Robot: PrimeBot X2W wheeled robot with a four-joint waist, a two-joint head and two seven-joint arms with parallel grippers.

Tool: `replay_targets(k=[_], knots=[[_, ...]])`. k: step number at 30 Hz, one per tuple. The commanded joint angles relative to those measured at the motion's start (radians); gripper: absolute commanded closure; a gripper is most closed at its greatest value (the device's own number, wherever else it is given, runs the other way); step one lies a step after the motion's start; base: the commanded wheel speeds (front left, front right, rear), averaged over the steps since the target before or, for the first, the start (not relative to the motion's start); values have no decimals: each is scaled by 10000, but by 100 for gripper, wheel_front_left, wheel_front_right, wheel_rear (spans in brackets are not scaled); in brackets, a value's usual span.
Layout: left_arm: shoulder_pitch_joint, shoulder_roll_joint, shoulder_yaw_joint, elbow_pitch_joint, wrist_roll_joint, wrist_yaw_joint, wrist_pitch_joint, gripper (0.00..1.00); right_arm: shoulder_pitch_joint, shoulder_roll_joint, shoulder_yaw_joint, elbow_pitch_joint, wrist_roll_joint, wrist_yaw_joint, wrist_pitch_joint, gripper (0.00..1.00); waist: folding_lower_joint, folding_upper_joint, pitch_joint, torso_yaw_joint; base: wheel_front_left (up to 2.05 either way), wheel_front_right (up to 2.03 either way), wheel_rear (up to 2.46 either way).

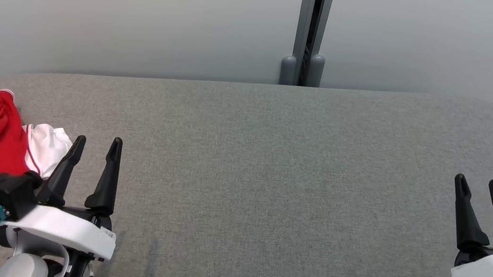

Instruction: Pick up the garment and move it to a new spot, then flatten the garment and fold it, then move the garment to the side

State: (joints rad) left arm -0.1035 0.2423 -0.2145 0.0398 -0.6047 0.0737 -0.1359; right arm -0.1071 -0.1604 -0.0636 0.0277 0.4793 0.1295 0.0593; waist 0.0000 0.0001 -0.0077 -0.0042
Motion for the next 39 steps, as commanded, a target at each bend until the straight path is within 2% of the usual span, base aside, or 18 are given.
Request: replay_targets(k=[1, 16, 39], knots=[[13, 114, 67, -143, 251, 90, 31, 0, 14, -75, 51, -44, -272, 16, -130, 0, 0, -1, 0, -10, 0, 0, 0], [415, 220, 181, -45, 1170, 440, 320, 0, 305, 165, 380, 226, -1241, 17, -676, 0, 0, -1, -13, -54, 0, 0, 0], [557, 419, 60, 356, 2215, 314, 445, 0, 748, 543, 187, 191, -2253, 19, -1208, 0, 0, -1, -167, -15, 0, 0, 0]])
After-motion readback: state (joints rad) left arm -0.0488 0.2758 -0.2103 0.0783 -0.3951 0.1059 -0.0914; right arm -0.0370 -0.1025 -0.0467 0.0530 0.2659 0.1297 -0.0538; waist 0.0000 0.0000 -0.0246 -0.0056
